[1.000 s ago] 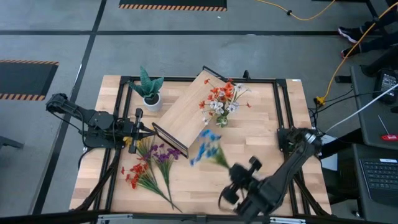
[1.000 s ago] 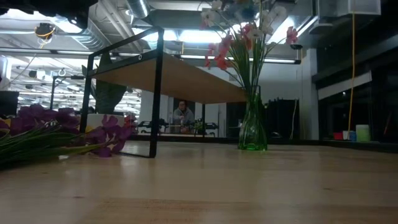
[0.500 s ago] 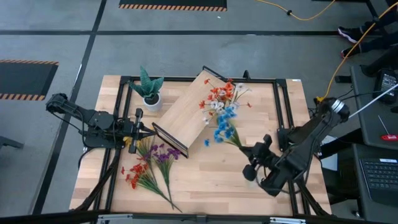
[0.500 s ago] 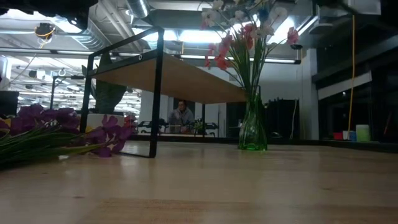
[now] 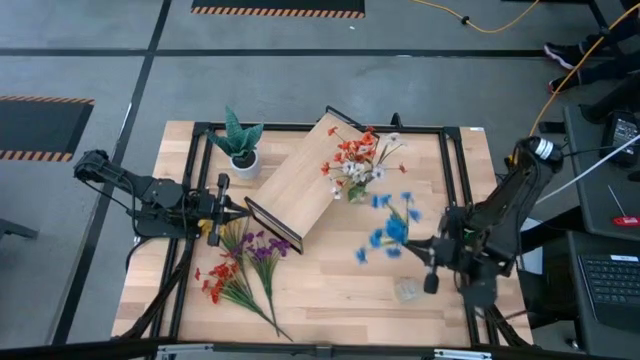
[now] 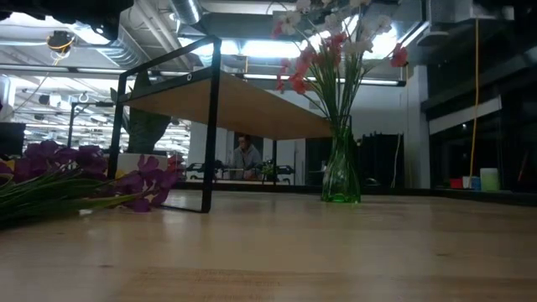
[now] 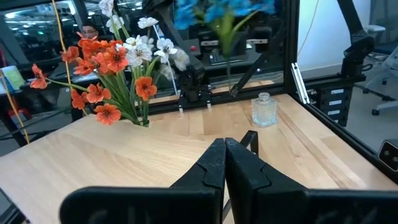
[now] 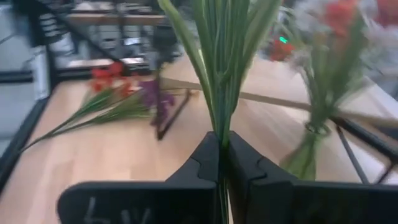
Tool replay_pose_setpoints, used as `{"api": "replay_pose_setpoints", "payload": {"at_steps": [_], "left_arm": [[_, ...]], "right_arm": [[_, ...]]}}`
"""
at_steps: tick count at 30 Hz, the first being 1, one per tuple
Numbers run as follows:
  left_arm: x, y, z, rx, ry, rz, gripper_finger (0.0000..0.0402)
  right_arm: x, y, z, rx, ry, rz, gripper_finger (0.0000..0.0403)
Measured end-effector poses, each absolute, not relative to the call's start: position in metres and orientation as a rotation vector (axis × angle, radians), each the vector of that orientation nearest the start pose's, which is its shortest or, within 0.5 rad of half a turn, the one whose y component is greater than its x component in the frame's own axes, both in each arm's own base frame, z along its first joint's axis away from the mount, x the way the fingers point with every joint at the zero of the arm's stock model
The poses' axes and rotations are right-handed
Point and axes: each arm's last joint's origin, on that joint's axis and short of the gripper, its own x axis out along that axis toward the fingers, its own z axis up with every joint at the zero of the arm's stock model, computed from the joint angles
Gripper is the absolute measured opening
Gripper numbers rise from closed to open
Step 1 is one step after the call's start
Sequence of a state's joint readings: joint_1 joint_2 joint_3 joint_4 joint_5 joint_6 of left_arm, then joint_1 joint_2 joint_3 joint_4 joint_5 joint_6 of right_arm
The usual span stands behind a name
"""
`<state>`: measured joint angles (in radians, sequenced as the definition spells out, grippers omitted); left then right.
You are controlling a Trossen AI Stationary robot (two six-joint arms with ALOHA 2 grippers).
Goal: Pick and place flowers into a vace then onto a shelf
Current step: Put the blue flowers into the green vase
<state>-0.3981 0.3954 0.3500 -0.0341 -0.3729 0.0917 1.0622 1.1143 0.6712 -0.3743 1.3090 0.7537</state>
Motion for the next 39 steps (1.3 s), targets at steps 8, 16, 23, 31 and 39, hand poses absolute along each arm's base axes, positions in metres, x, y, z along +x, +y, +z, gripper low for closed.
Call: {"api": "replay_pose_setpoints", "payload": {"at_steps": [8,16,23,31,39], "left_arm": [[0.113,-0.036,0.247,0.119,0.066,-0.025,0.0004],[0.114,-0.036,0.247,0.155,0.063,-0.025,0.0004],[0.113,-0.036,0.248,0.257,0.059,-0.027,0.0004],[0.113,-0.036,0.248,0.222,0.059,-0.027,0.0004],[0.113,-0.036,0.248,0.219,0.059,-0.027,0.0004]], "right_arm": [[0.093,0.166,0.245,-0.165,0.167,-0.206,0.0004],[0.075,0.134,0.230,-0.012,0.068,-0.282,0.0004],[0.067,0.111,0.225,0.154,0.105,-0.244,0.0004],[0.061,0.094,0.270,0.213,0.121,-0.109,0.0004],[0.053,0.068,0.322,-0.046,0.016,-0.034,0.0004]]}}
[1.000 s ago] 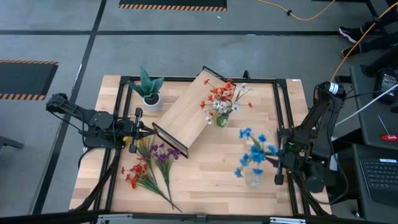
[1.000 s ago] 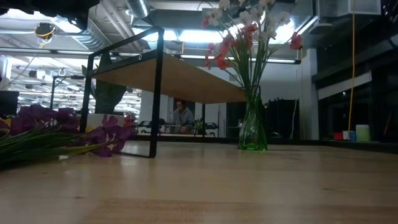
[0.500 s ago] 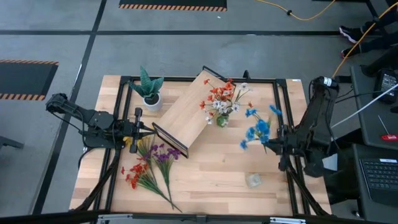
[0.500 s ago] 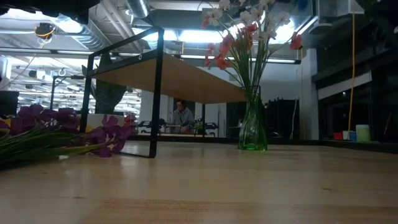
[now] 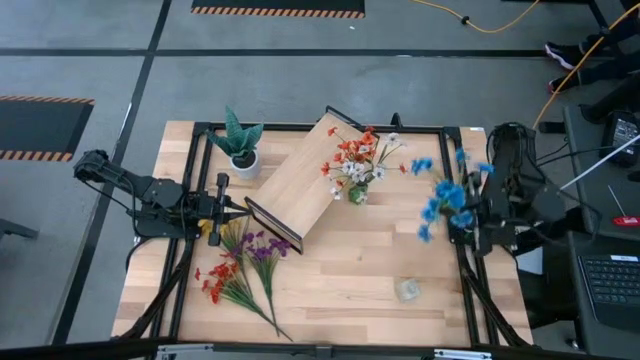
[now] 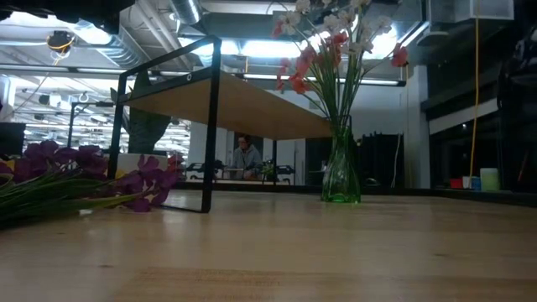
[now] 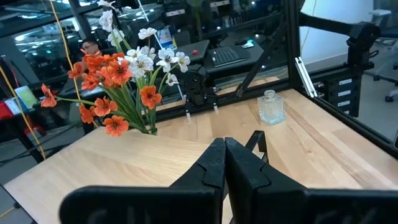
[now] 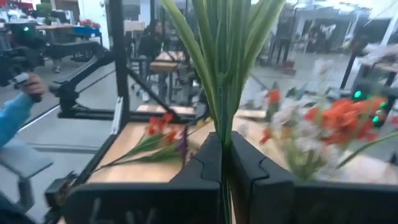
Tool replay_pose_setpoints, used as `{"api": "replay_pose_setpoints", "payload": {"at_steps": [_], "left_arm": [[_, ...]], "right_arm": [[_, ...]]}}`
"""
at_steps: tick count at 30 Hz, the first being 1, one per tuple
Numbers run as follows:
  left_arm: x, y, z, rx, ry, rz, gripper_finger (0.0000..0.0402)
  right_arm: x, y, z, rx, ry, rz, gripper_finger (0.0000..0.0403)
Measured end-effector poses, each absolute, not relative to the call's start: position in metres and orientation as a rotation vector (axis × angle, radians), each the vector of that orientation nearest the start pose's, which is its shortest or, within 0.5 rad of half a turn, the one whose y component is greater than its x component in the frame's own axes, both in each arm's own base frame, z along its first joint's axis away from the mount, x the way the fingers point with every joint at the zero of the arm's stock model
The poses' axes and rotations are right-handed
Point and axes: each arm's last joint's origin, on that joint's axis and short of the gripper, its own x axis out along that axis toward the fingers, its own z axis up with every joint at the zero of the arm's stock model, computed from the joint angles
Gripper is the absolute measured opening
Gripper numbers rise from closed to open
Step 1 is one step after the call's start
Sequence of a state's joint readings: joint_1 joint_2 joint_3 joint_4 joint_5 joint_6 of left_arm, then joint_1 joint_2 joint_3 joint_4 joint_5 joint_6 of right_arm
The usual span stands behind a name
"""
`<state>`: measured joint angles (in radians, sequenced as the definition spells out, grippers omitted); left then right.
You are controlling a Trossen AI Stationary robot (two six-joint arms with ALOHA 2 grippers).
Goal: Pick and place flowers into a vace then onto a shelf
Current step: Put the blue flowers into the green vase
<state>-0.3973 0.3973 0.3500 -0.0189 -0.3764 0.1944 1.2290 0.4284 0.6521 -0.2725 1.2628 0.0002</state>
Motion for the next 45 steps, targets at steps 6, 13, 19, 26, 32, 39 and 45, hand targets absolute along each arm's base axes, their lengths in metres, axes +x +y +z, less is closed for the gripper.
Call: {"api": "replay_pose_setpoints", "payload": {"at_steps": [6,13,19,26,32,39,45], "left_arm": [[0.113,-0.036,0.248,0.220,0.059,-0.027,0.0004],[0.113,-0.036,0.248,0.232,0.059,-0.027,0.0004],[0.113,-0.036,0.248,0.245,0.058,-0.027,0.0004],[0.115,-0.037,0.249,0.250,0.044,-0.020,0.0004],[0.118,-0.038,0.250,0.248,0.039,-0.019,0.0004],[0.120,-0.038,0.248,0.256,0.058,-0.010,0.0004],[0.122,-0.039,0.246,0.262,0.071,0.004,0.0004]], "right_arm": [[0.046,0.040,0.307,-0.094,-0.008,-0.083,0.0004],[0.041,0.023,0.285,-0.075,-0.093,-0.091,0.0004],[0.036,0.019,0.298,-0.240,-0.345,0.046,0.0004],[0.039,0.021,0.290,-0.227,-0.289,0.044,0.0004],[0.040,0.018,0.290,-0.169,-0.267,-0.041,0.0004],[0.049,0.026,0.293,-0.162,-0.250,-0.084,0.0004],[0.069,0.045,0.291,-0.225,-0.169,-0.120,0.0004]]}}
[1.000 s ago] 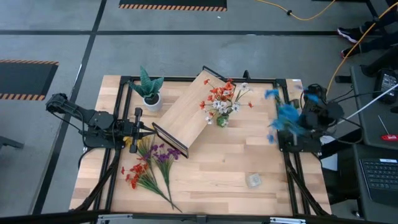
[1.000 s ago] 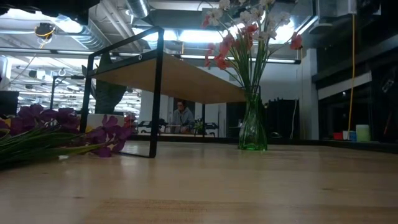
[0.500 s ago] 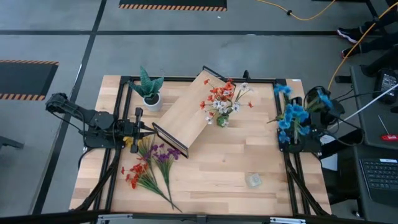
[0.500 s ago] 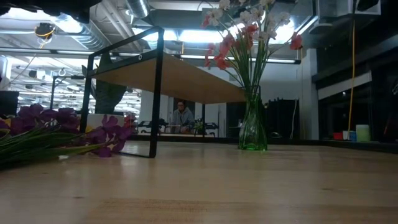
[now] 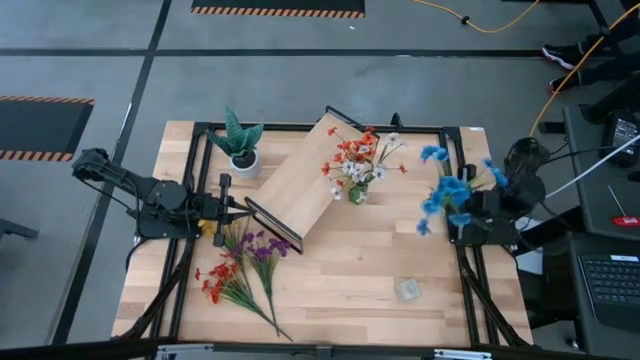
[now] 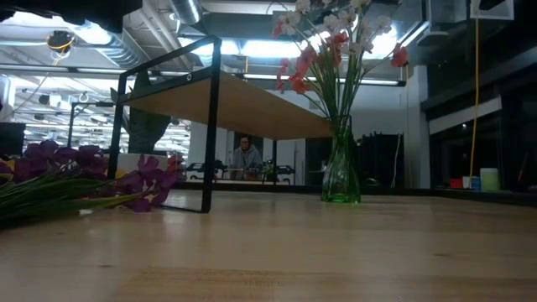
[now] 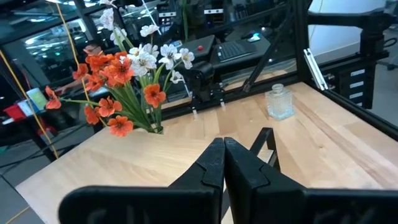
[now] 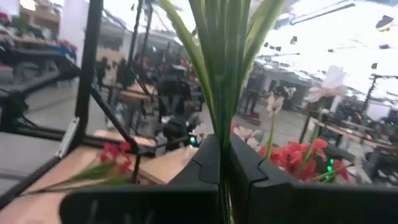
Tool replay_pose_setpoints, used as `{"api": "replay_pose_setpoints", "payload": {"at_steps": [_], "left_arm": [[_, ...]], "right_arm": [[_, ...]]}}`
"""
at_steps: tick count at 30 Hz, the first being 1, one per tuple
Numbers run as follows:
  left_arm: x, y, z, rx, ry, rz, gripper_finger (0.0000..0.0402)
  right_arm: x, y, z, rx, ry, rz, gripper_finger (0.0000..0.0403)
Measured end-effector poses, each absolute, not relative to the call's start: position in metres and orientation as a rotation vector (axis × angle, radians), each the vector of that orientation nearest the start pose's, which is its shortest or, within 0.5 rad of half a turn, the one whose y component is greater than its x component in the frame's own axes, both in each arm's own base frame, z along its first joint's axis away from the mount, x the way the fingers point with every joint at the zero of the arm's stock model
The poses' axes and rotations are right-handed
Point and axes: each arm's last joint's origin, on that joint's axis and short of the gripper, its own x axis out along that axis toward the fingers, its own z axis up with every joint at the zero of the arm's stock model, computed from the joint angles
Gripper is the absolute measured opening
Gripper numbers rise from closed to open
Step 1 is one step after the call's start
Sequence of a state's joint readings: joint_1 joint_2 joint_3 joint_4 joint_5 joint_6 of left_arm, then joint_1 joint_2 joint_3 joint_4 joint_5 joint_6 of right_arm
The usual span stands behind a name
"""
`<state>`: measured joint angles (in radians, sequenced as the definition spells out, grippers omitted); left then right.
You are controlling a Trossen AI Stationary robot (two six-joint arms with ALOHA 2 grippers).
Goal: Pick and place flowers into a vace then onto a shelf
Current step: Put the blue flowers into the green vase
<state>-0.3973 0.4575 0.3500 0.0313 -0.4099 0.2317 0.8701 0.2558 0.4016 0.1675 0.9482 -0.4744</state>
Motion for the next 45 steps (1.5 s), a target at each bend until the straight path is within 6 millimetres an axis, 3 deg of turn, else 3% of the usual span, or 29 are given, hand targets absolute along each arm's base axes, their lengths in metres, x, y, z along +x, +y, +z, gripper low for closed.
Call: {"api": "replay_pose_setpoints", "payload": {"at_steps": [4,10,17,26,30,45], "left_arm": [[0.122,-0.039,0.246,0.262,0.073,0.004,0.0004],[0.122,-0.039,0.246,0.266,0.073,0.004,0.0004],[0.122,-0.039,0.246,0.270,0.073,0.004,0.0004],[0.122,-0.039,0.246,0.273,0.076,0.004,0.0004],[0.122,-0.039,0.246,0.298,0.074,0.003,0.0004],[0.122,-0.039,0.246,0.296,0.070,0.002,0.0004]], "right_arm": [[0.082,0.050,0.297,-0.219,-0.145,-0.151,0.0004],[0.102,0.053,0.289,-0.198,-0.130,0.006,0.0004],[0.114,0.034,0.285,-0.167,-0.127,0.005,0.0004],[0.124,0.015,0.254,-0.195,-0.304,-0.006,0.0004],[0.134,0.009,0.238,-0.207,-0.287,-0.059,0.0004],[0.169,-0.008,0.228,-0.208,-0.342,-0.079,0.0004]]}}
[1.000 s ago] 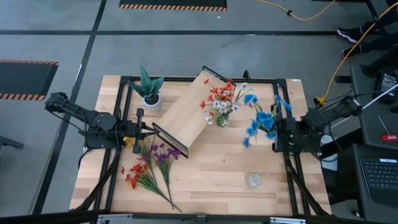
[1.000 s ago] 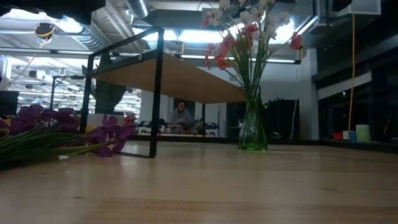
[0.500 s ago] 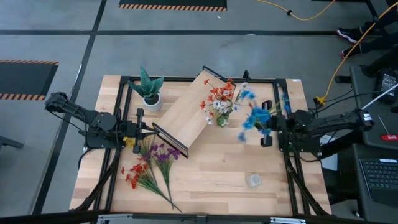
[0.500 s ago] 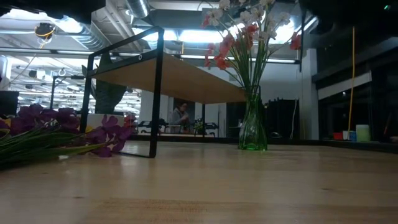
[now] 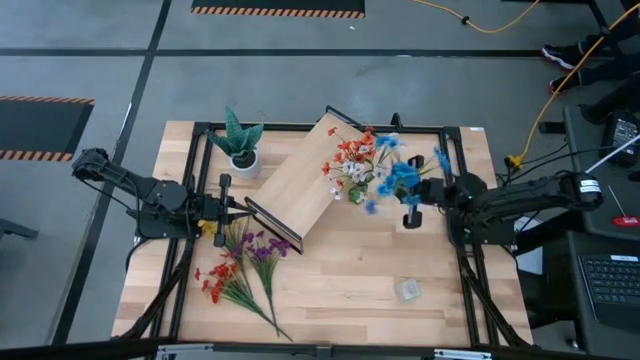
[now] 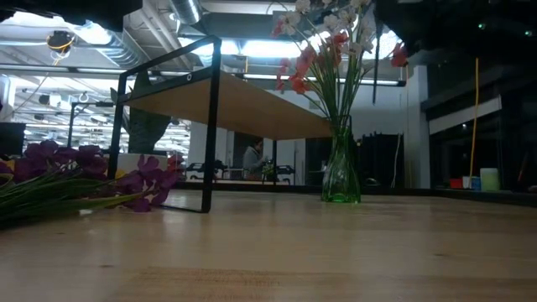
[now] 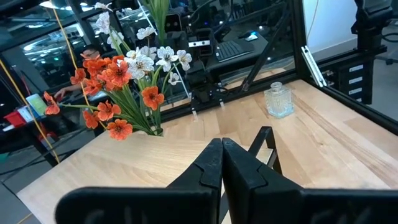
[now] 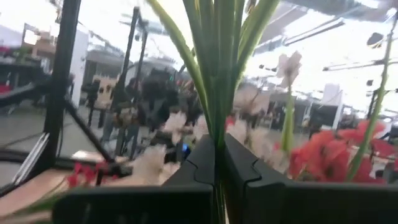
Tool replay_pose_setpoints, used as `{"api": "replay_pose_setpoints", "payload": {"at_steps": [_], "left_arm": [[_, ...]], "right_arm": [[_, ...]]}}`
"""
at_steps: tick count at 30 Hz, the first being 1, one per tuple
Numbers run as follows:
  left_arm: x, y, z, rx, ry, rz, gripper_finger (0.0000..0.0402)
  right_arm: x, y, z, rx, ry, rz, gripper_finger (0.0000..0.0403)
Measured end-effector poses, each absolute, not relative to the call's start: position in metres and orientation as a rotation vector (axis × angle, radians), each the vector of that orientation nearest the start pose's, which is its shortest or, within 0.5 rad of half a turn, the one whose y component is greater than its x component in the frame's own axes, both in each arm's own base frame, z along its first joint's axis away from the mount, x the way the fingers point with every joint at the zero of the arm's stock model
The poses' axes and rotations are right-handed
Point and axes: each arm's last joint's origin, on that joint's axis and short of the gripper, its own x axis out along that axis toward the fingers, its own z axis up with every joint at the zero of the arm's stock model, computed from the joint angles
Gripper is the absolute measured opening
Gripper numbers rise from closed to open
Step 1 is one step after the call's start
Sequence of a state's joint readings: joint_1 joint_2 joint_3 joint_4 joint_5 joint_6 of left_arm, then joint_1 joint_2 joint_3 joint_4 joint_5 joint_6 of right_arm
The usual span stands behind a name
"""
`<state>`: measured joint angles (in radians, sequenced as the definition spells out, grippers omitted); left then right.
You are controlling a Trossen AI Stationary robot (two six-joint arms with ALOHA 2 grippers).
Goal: Pick and place flowers into a vace then onto a shelf
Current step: Put the blue flowers into the green vase
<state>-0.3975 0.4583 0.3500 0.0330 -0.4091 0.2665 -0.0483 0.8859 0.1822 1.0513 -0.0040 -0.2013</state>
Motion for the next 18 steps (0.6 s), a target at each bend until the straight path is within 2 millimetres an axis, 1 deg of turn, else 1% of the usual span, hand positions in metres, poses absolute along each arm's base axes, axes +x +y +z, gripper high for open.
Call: {"api": "replay_pose_setpoints", "payload": {"at_steps": [9,14,18], "left_arm": [[0.122,-0.039,0.246,0.304,0.070,0.001,0.0004],[0.122,-0.039,0.246,0.323,0.071,0.000,0.0004],[0.122,-0.039,0.246,0.323,0.071,0.000,0.0004]], "right_arm": [[0.179,-0.009,0.219,-0.228,-0.299,-0.082,0.0004],[0.179,-0.009,0.223,-0.272,-0.361,-0.102,0.0004],[0.183,-0.013,0.218,-0.269,-0.343,-0.118,0.0004]]}}
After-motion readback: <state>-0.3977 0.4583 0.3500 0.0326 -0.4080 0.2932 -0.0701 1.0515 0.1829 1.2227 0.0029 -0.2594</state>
